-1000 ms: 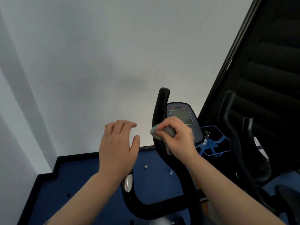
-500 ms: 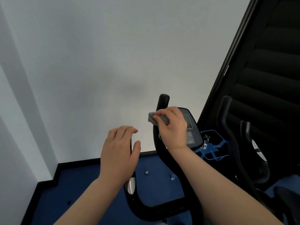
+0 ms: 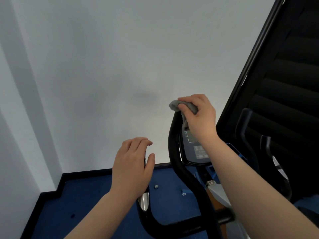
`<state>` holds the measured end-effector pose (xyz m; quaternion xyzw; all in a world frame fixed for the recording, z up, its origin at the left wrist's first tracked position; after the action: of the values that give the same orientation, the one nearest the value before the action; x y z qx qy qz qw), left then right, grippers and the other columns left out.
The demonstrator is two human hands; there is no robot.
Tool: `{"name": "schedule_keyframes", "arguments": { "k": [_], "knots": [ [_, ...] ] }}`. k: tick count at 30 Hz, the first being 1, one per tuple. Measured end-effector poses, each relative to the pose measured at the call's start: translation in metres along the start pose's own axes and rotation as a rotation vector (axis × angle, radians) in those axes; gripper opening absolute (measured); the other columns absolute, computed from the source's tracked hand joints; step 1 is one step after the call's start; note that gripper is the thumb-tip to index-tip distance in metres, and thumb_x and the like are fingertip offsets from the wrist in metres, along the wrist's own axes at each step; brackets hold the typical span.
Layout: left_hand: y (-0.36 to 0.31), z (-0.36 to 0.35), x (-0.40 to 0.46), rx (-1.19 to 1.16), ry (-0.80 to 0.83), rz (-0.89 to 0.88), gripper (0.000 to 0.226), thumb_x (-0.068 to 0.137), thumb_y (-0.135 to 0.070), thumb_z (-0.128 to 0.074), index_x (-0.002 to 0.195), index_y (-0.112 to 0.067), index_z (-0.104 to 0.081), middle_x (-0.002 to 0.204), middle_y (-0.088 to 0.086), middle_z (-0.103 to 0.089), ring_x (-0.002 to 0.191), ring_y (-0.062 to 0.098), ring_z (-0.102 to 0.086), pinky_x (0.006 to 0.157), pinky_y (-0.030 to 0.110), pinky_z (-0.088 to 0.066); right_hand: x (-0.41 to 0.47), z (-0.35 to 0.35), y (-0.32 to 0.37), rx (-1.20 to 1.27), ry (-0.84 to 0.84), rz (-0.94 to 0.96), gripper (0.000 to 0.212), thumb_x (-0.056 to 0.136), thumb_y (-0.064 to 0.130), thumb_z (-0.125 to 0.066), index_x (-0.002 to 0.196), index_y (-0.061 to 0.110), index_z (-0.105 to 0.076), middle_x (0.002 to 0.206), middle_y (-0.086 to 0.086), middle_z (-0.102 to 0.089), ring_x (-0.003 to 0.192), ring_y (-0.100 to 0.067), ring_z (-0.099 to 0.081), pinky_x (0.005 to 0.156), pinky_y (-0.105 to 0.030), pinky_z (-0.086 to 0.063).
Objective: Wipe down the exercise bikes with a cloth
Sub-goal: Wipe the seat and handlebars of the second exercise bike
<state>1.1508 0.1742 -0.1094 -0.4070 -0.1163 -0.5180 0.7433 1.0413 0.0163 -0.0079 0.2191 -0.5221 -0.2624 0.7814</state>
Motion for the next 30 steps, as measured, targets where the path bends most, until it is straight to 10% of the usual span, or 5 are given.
{"name": "schedule_keyframes", "arguments": {
  "k": [12, 19, 23, 30],
  "knots": [
    [0.000, 0.001, 0.001, 0.020, 0.005, -0.016, 0.027, 0.086, -0.025, -0.054, 0.112, -0.020, -0.060, 0.113, -0.009, -0.060, 0.106, 0.011, -0.039, 0.086, 0.024, -0.038, -0.010, 0.001, -0.005, 0.243, -0.264, -0.161, 0.019, 0.083, 0.013, -0.072, 0.097, 0.024, -0.071, 0.101, -0.001, -0.067, 0.093, -0.005, -0.065, 0.085, -0.024, -0.053],
    [0.001, 0.001, -0.003, -0.103, 0.029, 0.007, 0.033, 0.088, -0.018, -0.056, 0.121, -0.021, -0.056, 0.121, -0.014, -0.054, 0.115, 0.000, -0.031, 0.079, 0.007, -0.031, -0.061, -0.022, -0.029, 0.246, -0.210, -0.432, 0.026, 0.084, 0.017, -0.071, 0.110, 0.013, -0.071, 0.088, 0.006, -0.070, 0.083, -0.006, -0.066, 0.071, -0.007, -0.049],
    [0.001, 0.003, -0.001, -0.130, 0.014, 0.015, 0.032, 0.088, -0.016, -0.057, 0.120, -0.020, -0.058, 0.119, -0.013, -0.056, 0.115, -0.001, -0.033, 0.078, 0.006, -0.030, -0.044, 0.002, -0.024, 0.280, -0.103, -0.482, 0.020, 0.084, 0.014, -0.071, 0.076, 0.033, -0.075, 0.067, 0.010, -0.073, 0.069, -0.004, -0.069, 0.063, -0.019, -0.057],
    [0.000, 0.000, -0.002, -0.129, -0.015, 0.024, 0.031, 0.087, -0.016, -0.058, 0.117, -0.021, -0.058, 0.117, -0.013, -0.056, 0.112, 0.002, -0.033, 0.071, 0.004, -0.030, -0.047, -0.017, -0.018, 0.253, -0.098, -0.511, 0.023, 0.090, 0.021, -0.064, 0.107, 0.007, -0.071, 0.095, -0.008, -0.071, 0.095, -0.026, -0.068, 0.088, -0.049, -0.054]
  ]
}}
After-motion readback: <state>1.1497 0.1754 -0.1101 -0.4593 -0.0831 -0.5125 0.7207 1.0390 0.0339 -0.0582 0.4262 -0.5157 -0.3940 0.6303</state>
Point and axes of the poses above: each hand's wrist, its own x-axis towards the middle knuckle, its own z-axis out of the back of the hand, y = z × x, the point moved 1 cm from there along x, towards the middle knuckle
